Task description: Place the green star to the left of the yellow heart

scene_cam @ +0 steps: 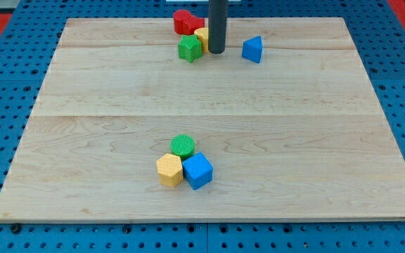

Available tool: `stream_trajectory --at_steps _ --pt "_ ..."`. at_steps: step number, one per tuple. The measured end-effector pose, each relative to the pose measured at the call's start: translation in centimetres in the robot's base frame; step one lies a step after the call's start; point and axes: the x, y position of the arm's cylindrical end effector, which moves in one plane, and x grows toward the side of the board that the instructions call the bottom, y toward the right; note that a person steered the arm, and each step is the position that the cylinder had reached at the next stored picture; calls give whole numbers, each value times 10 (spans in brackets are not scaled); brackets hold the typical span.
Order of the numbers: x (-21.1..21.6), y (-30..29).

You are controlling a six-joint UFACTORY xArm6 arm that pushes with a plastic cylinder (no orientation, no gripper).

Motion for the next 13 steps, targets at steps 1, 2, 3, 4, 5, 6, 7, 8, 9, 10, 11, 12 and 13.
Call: stream_trajectory --at_steps 1,2,3,4,5,6,7,8,9,10,11,12,13 --pt "22 3" --pt "53 -1" --pt "44 -26" --pt "21 -44" --pt "8 -56" --pt "28 -61" --pt "40 -82" --pt "27 -110" --pt "7 -111" --pt "4 -111" --pt "3 -111" --pt "-1 -111" --pt "-4 -111"
